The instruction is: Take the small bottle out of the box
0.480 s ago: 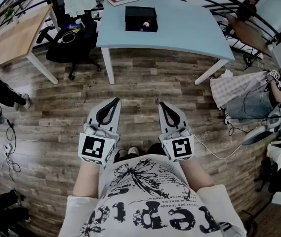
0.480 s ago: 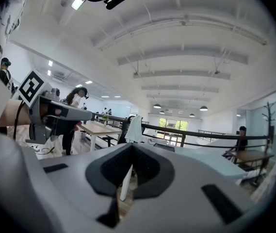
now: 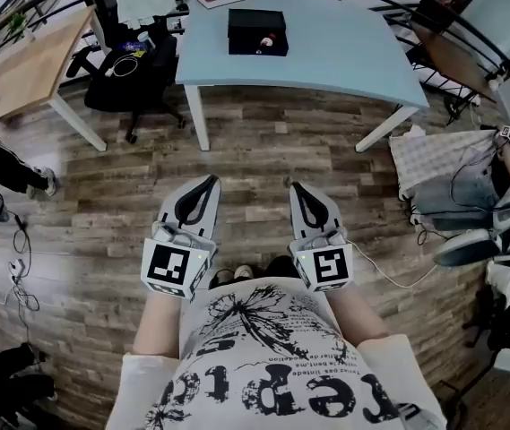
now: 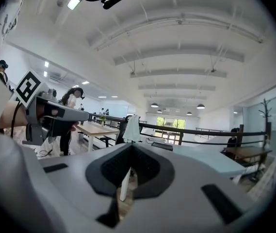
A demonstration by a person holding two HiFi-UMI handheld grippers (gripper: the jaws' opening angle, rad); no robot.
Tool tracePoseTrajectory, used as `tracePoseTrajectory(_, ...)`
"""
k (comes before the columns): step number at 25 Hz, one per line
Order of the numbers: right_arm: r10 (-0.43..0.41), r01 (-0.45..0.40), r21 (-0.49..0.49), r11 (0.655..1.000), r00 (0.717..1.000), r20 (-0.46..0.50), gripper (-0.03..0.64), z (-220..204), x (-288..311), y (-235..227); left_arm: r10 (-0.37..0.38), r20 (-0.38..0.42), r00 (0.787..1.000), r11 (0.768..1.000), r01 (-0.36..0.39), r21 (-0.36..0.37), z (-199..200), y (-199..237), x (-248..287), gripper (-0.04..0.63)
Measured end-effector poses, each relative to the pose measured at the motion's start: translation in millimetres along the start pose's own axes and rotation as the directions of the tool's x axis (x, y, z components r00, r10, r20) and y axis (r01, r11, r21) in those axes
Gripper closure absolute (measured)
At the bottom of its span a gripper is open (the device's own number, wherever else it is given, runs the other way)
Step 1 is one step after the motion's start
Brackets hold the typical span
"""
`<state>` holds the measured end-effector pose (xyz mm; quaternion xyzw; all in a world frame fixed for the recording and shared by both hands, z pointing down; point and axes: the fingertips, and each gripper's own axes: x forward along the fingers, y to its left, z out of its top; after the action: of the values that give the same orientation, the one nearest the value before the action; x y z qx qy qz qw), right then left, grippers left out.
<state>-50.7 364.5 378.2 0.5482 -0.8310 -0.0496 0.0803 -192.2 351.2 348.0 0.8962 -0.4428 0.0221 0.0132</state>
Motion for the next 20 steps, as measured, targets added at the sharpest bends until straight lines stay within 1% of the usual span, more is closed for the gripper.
tracePoseTrajectory(5, -0.01, 0.01, 0.021, 1.0, 1.0, -0.002, 0.606, -3, 7, -6, -0.012, -0.016, 1.0, 1.0, 0.011, -0.013, -4, 3, 12, 0.574)
tracePoseTrajectory(11, -0.011, 0.013, 0.037, 0.999, 0.999, -0.032, 0.606, -17, 24, -27, -0.01, -0.046, 0.999, 1.0, 0.009, -0.027, -17, 8, 36, 0.574)
tracePoseTrajectory(15, 0.003, -0.001, 0.045, 0.999, 0.999, -0.043, 0.606, -28, 54, -40, 0.008, -0.063, 0.998, 0.999, -0.01, -0.031, -26, 26, 59, 0.574)
tracePoseTrajectory(20, 0.039, -0.036, 0.052, 0.998, 0.998, -0.046, 0.606, -41, 105, -71, 0.043, -0.073, 0.996, 0.999, -0.045, -0.03, -31, 49, 109, 0.574)
